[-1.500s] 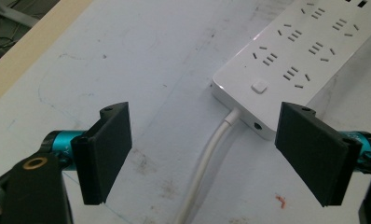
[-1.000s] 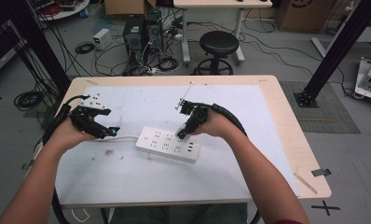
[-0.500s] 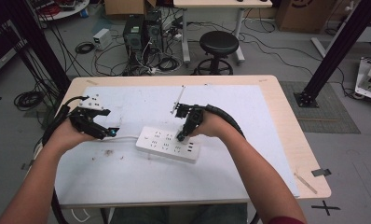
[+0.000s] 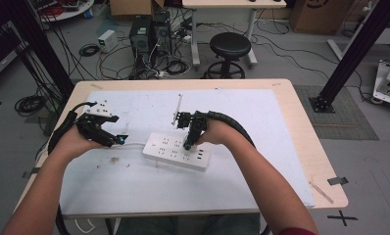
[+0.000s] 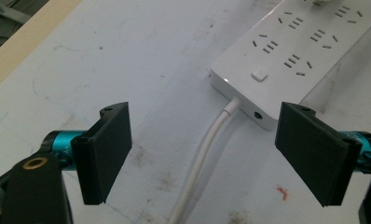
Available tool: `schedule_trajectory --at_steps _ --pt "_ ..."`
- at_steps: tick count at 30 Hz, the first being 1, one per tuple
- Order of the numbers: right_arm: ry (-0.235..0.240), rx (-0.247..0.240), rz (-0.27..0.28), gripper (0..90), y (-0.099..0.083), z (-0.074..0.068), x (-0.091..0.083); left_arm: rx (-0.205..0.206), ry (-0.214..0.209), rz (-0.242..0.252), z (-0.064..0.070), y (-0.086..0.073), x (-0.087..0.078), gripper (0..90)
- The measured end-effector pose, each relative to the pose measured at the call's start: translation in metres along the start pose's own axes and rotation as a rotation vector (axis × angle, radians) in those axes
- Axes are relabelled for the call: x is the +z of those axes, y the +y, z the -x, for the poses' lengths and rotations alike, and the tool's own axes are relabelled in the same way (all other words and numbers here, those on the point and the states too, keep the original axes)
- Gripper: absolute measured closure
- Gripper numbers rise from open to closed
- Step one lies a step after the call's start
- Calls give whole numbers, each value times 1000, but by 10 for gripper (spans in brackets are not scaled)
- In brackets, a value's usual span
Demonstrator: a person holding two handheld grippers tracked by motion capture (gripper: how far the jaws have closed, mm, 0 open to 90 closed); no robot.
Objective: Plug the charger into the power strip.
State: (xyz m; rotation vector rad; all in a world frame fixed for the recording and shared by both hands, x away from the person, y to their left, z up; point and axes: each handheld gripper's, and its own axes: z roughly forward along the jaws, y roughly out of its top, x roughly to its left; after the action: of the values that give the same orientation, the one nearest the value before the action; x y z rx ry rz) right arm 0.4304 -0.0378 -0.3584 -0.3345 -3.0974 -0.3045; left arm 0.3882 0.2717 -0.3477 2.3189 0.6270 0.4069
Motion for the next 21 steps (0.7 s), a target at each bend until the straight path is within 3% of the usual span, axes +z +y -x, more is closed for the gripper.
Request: schedule_trajectory --at_steps 12,17,18,21 --pt "-2 -9 -43 636 5 1 0 2 -1 -8 -1 -1 0 187" --pt "-22 -9 -63 636 12 -3 3 -3 -1 -8 -1 0 1 187" --pt "-35 -29 -82 636 12 -4 10 6 -8 -10 1 0 3 187" --pt "-15 7 -60 636 9 -2 10 10 -8 -16 1 0 4 187"
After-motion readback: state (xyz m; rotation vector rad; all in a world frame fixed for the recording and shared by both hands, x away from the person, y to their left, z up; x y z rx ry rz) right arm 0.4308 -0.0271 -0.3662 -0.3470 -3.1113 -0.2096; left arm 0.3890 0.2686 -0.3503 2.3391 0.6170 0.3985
